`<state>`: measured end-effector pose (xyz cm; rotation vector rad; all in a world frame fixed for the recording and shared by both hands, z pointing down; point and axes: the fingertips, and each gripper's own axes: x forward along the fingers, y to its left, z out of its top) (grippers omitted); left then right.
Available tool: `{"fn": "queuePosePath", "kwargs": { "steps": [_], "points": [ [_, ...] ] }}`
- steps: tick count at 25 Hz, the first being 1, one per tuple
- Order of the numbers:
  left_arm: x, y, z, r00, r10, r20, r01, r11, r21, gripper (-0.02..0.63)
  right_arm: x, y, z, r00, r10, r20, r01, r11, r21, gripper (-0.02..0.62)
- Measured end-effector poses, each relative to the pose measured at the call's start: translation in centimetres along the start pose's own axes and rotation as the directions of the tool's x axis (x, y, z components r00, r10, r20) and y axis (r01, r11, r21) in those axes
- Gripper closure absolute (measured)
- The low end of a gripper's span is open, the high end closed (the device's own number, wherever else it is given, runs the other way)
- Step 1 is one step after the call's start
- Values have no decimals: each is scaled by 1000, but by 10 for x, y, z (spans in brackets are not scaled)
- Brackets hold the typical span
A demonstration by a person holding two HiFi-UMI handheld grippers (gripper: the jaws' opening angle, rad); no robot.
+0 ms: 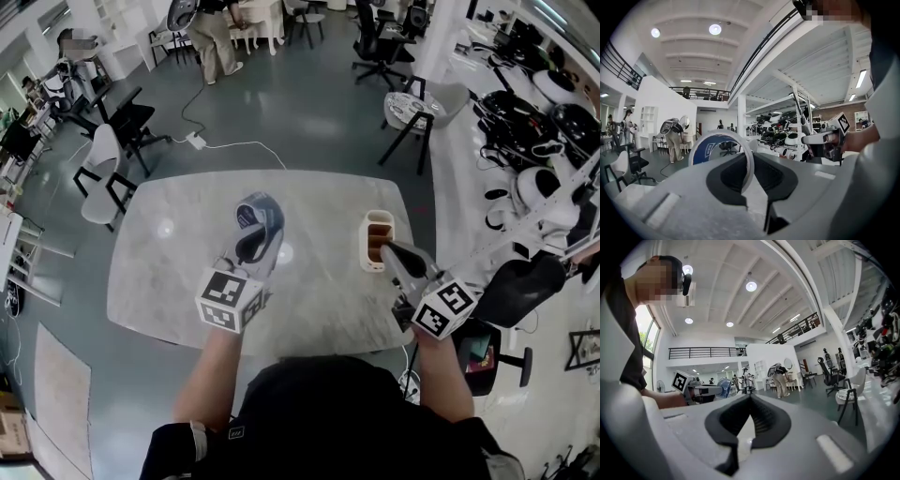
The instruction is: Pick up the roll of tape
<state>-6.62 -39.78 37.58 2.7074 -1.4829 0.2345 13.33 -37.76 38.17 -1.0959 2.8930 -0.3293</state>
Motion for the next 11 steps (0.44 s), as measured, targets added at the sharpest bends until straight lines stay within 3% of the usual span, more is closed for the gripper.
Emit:
{"fn": "queuePosePath", "kwargs": {
  "steps": [11],
  "points": [
    [10, 6, -8, 998, 24, -54, -25, 1000, -11, 552, 4, -10, 0, 1000, -4, -17, 3, 999, -33, 594]
  ]
}}
